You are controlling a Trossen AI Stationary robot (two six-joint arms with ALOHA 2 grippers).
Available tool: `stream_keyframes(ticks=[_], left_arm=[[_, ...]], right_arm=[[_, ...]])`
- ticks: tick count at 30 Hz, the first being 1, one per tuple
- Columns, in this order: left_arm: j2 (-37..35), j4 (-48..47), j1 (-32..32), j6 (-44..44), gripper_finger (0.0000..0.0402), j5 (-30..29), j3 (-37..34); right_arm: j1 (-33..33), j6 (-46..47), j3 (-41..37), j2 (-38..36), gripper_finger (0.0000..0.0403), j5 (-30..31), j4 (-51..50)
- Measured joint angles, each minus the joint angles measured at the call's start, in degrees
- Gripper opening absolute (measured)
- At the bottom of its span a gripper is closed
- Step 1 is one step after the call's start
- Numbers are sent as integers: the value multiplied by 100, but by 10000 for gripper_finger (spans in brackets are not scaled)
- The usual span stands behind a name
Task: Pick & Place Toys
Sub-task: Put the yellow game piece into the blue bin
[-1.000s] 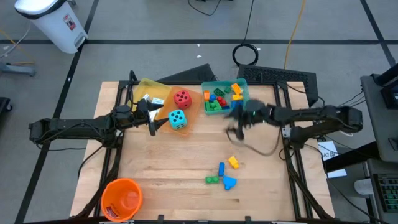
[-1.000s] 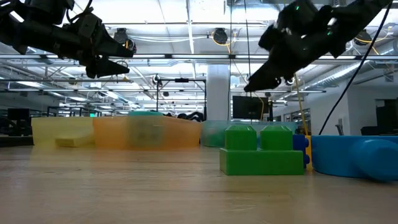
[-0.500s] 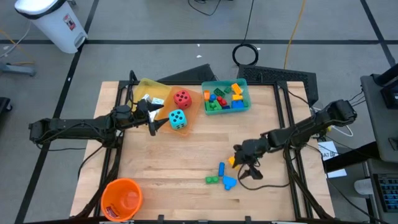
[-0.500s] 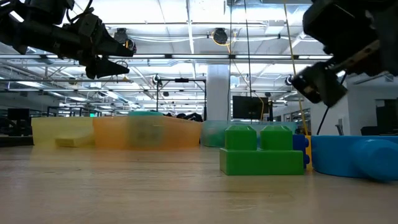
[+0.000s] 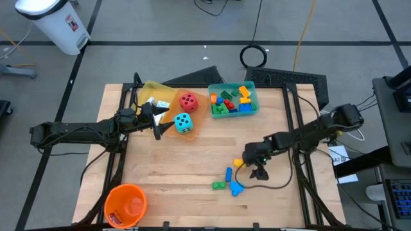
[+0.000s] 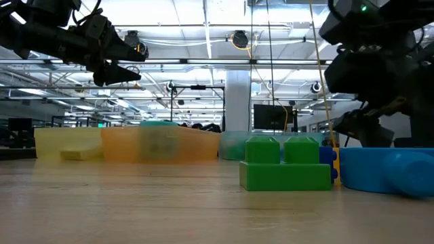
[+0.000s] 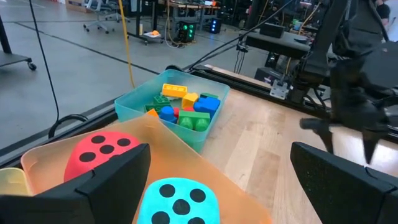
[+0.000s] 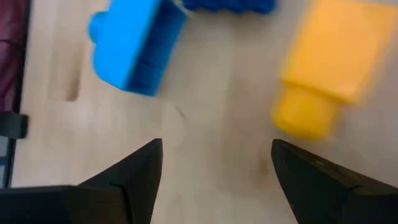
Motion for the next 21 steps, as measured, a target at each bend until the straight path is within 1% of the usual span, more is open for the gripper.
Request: stream_keyframes(ticks=[2, 3, 5, 8, 9, 11, 14, 21], left_arm=[[0, 0, 0, 5, 392, 0, 0], [0, 0, 0, 5, 392, -2, 0], [0, 0, 0, 13, 392, -2, 0], [0, -3, 0, 21, 392, 0, 0], [0, -2, 0, 21, 392, -2, 0], [0, -4, 0, 21, 392, -2, 0], [0, -13, -4, 12, 392, -2, 0], [0, -15, -13, -3, 392, -2, 0]], right_arm=[[-171, 45, 0, -124, 269, 7, -222], [-239, -9, 2, -205, 269, 103, -356], [-349, -231, 2, -410, 269, 457, -721], [-451, -333, 2, -559, 269, 1191, -757], [-456, -255, 2, -576, 269, 1344, -678], [-437, -161, 2, -553, 270, 1460, -421], [-310, -149, 2, -401, 269, 1475, -125], [-11, -191, 0, 310, 269, 1853, 717]])
